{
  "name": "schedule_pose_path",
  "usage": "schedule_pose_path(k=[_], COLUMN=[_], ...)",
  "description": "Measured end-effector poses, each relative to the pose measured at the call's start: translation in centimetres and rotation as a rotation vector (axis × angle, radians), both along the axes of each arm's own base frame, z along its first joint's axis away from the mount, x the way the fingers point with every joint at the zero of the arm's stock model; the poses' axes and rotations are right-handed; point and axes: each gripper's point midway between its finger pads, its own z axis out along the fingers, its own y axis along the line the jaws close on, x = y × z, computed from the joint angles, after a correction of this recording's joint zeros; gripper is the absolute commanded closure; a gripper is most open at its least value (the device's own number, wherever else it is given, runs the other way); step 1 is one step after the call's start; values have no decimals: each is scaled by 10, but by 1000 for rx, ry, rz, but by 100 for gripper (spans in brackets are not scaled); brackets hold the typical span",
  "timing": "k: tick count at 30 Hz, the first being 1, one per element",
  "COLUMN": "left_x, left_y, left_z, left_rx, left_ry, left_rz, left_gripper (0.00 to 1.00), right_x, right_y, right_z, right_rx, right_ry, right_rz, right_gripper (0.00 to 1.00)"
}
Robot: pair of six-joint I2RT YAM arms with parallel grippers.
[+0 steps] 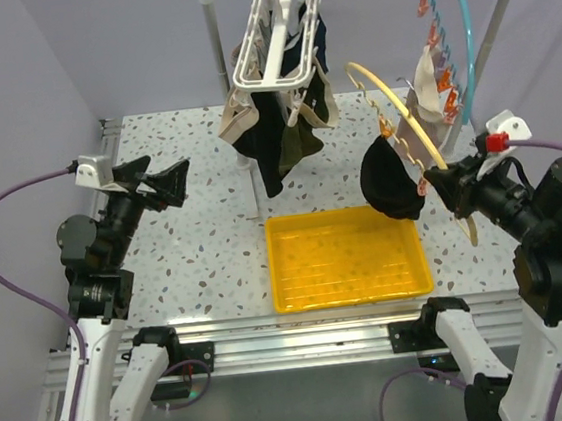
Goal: Remove the underwear clipped to the hanger
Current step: Pick up the hanger from the clothesline, then remove the underwear from the hanger.
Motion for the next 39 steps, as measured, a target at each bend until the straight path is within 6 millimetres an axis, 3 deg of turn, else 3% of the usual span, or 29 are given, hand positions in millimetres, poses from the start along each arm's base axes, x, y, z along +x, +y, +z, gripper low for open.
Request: schedule_pose_path(k=[7, 17, 26, 33, 39], left_x=[-6, -28, -31, -34, -44], left_y=[-1, 6, 7, 3, -10], left_z=[14, 35, 40, 40, 40], left_rx=[-5, -23, -28, -19, -4], left_ry=[-71, -183, -203, -206, -213], left_rz=[-9, 16, 24, -3, -85], left_gripper=[0, 0, 0, 0, 0], right_x=[-42, -79, -118, -131, -120], right_y=[15, 39, 59, 74, 86], right_z=[-2, 10, 14, 4, 16], right_rx=[-96, -136, -134, -99, -2], right_ry=[-50, -134, -203, -178, -197], right_rz=[114, 276, 395, 515, 607], right_gripper=[100, 100, 100, 100, 100])
